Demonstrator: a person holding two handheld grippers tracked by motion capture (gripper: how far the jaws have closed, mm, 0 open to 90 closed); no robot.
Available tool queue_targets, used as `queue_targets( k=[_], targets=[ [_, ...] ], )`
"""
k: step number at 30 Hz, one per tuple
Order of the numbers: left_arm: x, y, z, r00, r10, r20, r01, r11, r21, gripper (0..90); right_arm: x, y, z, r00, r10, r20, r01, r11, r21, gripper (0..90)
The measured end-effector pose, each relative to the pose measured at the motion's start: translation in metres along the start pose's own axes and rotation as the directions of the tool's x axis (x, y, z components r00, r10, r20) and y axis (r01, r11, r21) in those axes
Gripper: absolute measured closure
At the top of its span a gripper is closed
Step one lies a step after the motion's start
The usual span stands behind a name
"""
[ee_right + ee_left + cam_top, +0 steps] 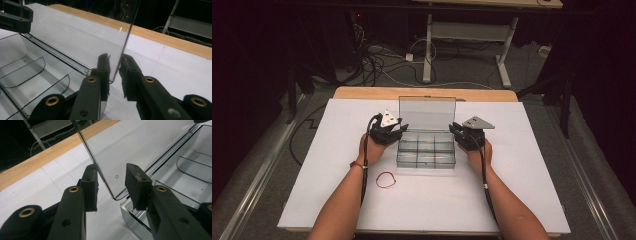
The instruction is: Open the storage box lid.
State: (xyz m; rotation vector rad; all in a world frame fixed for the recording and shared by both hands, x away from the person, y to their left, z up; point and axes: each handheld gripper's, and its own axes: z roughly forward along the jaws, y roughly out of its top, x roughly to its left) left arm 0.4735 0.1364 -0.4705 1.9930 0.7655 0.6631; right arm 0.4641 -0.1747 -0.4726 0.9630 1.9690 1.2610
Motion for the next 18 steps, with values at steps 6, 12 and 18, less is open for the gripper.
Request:
queue_targets(
  k=[6,12,18],
  targets=[
    [0.0023,-0.0029,0.0005,0.9989,-0.046,0.003,0.046,0.9988,-0.018,55.5,0.0001,-0.0008,0.0004,1.0,0.004,0.002,-0.004,1.0,-0.002,77.3],
    [0.0047,-0.005,0.0011,0.9969,-0.076,0.02,0.077,0.9966,-0.028,55.5,-0.0006,-0.0017,0.0009,0.9999,0.011,0.0,-0.011,1.0,-0.006,76.9],
    [0.006,-0.0066,0.0009,0.9942,-0.103,0.034,0.104,0.994,-0.035,55.6,-0.0008,-0.0019,0.0006,0.9998,0.019,0.0,-0.019,1.0,-0.007,76.2]
  ],
)
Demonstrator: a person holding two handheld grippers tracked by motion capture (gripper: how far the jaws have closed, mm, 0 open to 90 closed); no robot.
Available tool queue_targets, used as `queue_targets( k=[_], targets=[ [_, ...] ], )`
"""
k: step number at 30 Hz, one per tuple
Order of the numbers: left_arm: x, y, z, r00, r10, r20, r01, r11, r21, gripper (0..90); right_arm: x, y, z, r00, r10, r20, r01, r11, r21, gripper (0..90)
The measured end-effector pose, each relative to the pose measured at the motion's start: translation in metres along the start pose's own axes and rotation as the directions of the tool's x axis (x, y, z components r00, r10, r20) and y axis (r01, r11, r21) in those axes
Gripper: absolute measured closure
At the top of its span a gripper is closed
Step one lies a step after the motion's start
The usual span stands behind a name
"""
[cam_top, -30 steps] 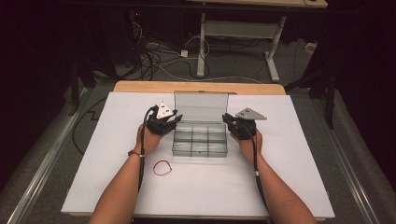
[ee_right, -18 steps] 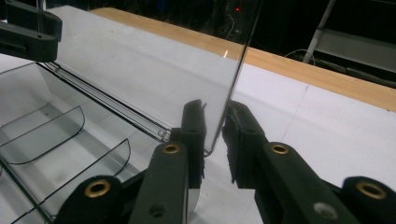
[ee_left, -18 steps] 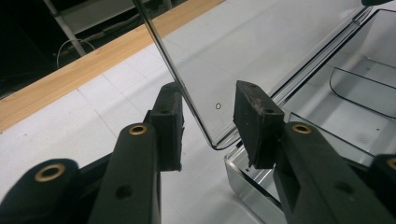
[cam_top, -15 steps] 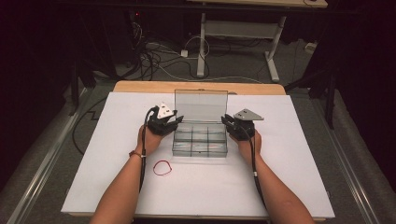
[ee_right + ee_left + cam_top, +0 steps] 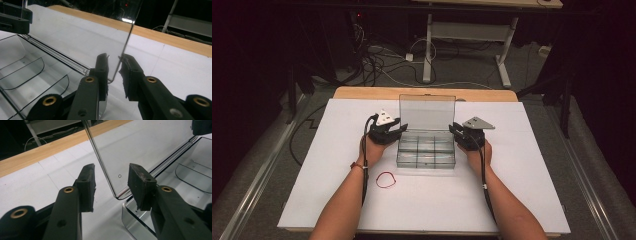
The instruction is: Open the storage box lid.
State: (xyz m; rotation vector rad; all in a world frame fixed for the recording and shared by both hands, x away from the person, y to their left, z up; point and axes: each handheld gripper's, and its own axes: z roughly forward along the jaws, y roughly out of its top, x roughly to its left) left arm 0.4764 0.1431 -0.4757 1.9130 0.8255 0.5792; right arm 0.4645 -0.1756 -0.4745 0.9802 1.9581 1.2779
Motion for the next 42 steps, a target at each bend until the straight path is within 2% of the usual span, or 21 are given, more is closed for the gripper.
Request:
queue_targets(
  k=[13,16,19,25,29,34,39,42],
  targets=[
    [0.001,-0.001,-0.001,0.9998,-0.022,0.0,0.022,0.9998,0.001,55.6,-0.001,-0.001,-0.001,1.0,0.009,0.0,-0.009,1.0,0.0,76.2],
    [0.0,-0.001,0.001,0.9997,-0.021,-0.009,0.021,0.9997,0.01,55.7,-0.002,-0.001,0.0,1.0,0.009,0.0,-0.009,1.0,0.007,79.2],
    [-0.002,-0.001,0.002,0.9999,-0.014,-0.007,0.014,0.9998,0.015,56.4,0.0,-0.002,0.001,0.9999,-0.012,0.007,0.012,1.0,0.02,79.5],
    [-0.004,0.0,0.003,0.9994,0.001,-0.033,0.0,0.9997,0.024,56.3,0.002,-0.001,0.002,0.9993,-0.034,0.018,0.034,0.999,0.023,79.7],
    [-0.007,0.002,0.002,0.998,0.035,-0.052,-0.033,0.9987,0.039,56.2,0.005,0.001,0.002,0.9964,-0.076,0.038,0.074,0.997,0.032,79.7],
    [-0.01,0.006,0.0,0.9937,0.085,-0.073,-0.08,0.9947,0.063,55.3,0.007,0.002,0.001,0.9948,-0.092,0.045,0.09,0.995,0.043,79.6],
    [-0.012,0.01,-0.004,0.9826,0.161,-0.093,-0.152,0.9839,0.094,51.1,0.006,0.004,-0.002,0.994,-0.1,0.043,0.098,0.994,0.048,76.4],
    [-0.013,0.012,-0.008,0.9792,0.183,-0.088,-0.174,0.9793,0.104,47.5,0.004,0.006,-0.006,0.9951,-0.09,0.04,0.089,0.996,0.028,73.6]
  ],
)
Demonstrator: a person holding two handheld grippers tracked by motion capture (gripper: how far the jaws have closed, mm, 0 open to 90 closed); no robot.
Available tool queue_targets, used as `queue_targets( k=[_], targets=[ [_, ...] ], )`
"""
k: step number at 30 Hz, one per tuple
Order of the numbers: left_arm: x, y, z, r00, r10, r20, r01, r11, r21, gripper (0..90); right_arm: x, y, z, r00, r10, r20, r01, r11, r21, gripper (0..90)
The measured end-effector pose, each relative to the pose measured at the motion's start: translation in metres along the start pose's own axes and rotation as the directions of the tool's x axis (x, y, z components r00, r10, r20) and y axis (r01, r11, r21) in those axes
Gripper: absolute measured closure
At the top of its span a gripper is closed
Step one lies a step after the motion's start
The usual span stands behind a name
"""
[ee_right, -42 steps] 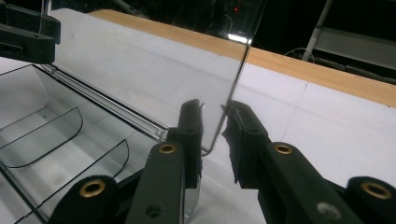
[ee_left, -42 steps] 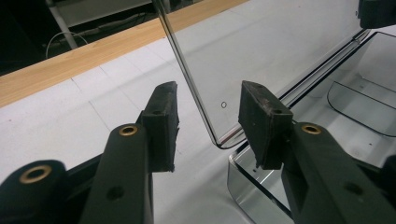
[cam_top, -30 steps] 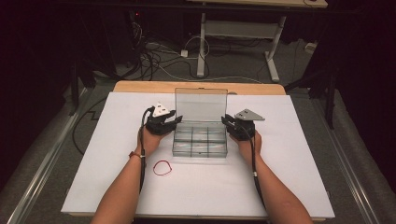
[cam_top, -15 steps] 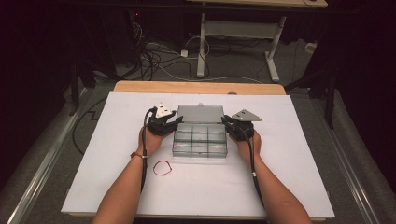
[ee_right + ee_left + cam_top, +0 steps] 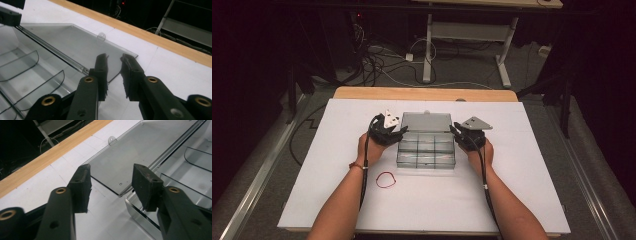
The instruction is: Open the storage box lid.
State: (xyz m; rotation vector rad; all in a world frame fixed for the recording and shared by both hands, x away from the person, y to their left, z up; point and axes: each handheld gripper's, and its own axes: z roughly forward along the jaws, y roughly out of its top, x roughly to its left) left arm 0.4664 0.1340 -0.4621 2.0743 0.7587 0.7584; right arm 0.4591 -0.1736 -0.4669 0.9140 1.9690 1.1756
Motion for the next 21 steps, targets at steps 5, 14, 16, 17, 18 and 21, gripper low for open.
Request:
queue_targets(
  k=[5,14,16,17,18,21],
  targets=[
    [0.0,0.003,-0.009,1.0,0.005,0.006,-0.005,0.9999,-0.014,43.8,-0.001,0.003,-0.008,0.9996,0.011,-0.027,-0.011,1.0,-0.016,70.8],
    [-0.011,0.01,-0.027,0.9997,0.025,0.004,-0.024,0.9973,-0.07,38.4,0.006,0.007,-0.023,0.9974,-0.046,-0.056,0.043,0.998,-0.052,68.0],
    [-0.015,0.01,-0.031,0.9997,0.025,0.007,-0.024,0.9969,-0.075,36.6,0.008,0.007,-0.026,0.9972,-0.049,-0.057,0.046,0.997,-0.056,66.9],
    [-0.017,0.01,-0.033,0.9995,0.03,0.005,-0.029,0.9963,-0.081,36.4,0.009,0.008,-0.028,0.997,-0.051,-0.058,0.048,0.997,-0.059,66.9],
    [-0.018,0.01,-0.035,0.9994,0.035,0.005,-0.035,0.9956,-0.087,35.4,0.009,0.008,-0.03,0.997,-0.056,-0.054,0.052,0.996,-0.065,64.6],
    [-0.022,0.009,-0.039,0.9987,0.05,-0.009,-0.051,0.9948,-0.088,33.7,0.011,0.009,-0.036,0.9961,-0.074,-0.048,0.07,0.994,-0.079,60.5]
  ],
)
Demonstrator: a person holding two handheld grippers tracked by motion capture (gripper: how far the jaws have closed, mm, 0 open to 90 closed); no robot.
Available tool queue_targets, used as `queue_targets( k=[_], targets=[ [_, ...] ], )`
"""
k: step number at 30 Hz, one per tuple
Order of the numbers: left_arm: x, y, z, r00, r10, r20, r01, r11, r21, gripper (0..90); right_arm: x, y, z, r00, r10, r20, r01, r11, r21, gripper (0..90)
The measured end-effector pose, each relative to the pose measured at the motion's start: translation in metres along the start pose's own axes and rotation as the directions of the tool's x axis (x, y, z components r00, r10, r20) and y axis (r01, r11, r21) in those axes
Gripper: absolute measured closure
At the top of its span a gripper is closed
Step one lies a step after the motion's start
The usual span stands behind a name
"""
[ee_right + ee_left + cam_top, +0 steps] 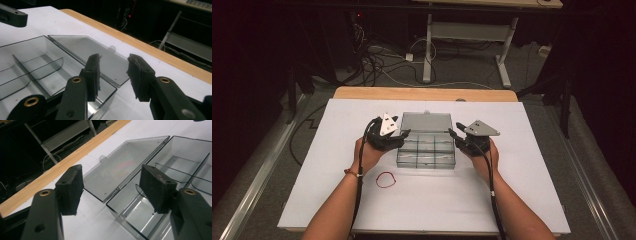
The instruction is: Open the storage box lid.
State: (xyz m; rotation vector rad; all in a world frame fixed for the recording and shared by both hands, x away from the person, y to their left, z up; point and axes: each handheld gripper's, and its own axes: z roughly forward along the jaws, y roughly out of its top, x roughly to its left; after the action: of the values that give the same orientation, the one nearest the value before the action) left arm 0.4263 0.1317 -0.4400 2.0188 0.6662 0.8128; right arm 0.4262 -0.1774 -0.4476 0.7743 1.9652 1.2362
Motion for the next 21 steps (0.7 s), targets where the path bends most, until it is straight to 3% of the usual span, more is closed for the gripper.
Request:
queue_targets(
  k=[4,9,16,21],
  targets=[
    [-0.002,-0.001,-0.003,1.0,0.008,0.001,-0.008,1.0,0.005,28.7,0.001,0.001,-0.004,0.9999,-0.009,0.01,0.009,1.0,0.008,50.3],
    [-0.005,-0.002,-0.009,0.9997,0.005,0.024,-0.004,0.9999,-0.01,26.0,0.002,0.0,-0.01,0.9999,0.005,-0.016,-0.005,1.0,0.014,39.3],
    [-0.014,-0.003,-0.021,0.9968,0.041,0.069,-0.039,0.999,-0.022,23.8,0.009,0.001,-0.022,0.9974,-0.029,-0.066,0.03,0.999,0.012,35.3],
    [-0.019,-0.006,-0.032,0.9937,0.073,0.085,-0.071,0.997,-0.029,22.1,0.014,0.002,-0.035,0.9961,-0.059,-0.065,0.059,0.998,-0.011,31.9]
  ],
)
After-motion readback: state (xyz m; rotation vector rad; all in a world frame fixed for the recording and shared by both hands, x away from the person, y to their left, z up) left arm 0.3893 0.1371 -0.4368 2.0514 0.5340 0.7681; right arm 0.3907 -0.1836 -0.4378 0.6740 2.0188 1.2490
